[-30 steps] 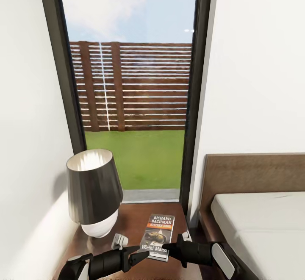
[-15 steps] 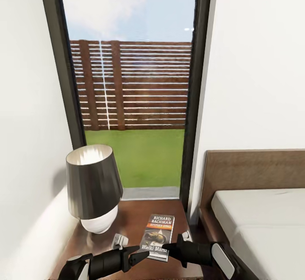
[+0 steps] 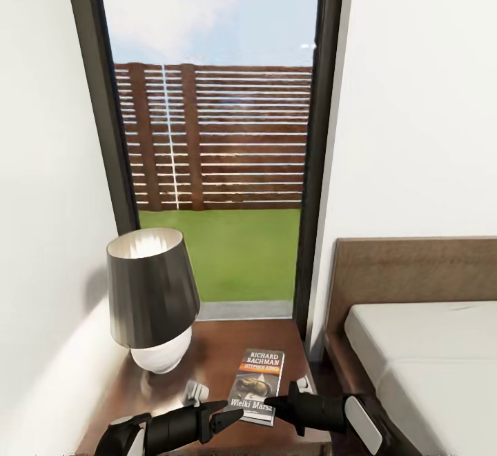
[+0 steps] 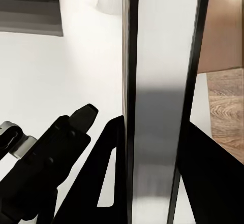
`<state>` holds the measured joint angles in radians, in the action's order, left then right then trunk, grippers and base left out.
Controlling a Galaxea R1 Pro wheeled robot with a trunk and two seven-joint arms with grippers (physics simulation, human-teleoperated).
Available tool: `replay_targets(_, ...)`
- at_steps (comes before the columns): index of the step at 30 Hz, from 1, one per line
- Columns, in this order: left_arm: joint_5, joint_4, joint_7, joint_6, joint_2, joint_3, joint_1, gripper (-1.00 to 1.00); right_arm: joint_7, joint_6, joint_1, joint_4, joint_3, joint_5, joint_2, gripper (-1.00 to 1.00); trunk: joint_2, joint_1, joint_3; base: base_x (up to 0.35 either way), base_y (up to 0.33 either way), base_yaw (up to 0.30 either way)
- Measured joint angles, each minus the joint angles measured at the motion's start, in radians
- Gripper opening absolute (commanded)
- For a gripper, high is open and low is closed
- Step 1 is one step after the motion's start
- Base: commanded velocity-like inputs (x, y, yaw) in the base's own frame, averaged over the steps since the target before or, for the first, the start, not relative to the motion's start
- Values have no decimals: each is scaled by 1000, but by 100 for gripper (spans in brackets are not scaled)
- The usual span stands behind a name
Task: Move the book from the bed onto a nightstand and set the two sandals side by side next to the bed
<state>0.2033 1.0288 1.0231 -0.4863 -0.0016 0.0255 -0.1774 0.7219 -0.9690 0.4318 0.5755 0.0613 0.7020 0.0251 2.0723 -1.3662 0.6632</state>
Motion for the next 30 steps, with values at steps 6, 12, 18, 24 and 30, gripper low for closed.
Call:
replay_targets(6, 1, -1, 0, 0, 0, 0, 0, 100, 0, 0, 0, 1, 0, 0, 0, -100, 42, -23, 19, 0, 0, 0)
replay_targets(12, 2, -1, 0, 0, 0, 0, 0, 100, 0, -1, 0, 1, 0, 2, 0, -100, 42, -23, 19, 21, 8, 0)
replay_targets(18, 1, -1, 0, 1, 0, 0, 0, 100, 0, -1, 0, 1, 0, 3, 0, -100, 42, -23, 19, 143, 95, 0)
replay_targets(24, 2, -1, 0, 1, 0, 0, 0, 100, 0, 0, 0, 1, 0, 1, -1, -100, 42, -23, 19, 62, 21, 0)
replay_targets(30, 1, -1, -1, 1, 0, 0, 0, 100, 0, 0, 0, 1, 0, 1, -1, -100, 42, -23, 19, 262, 93, 0)
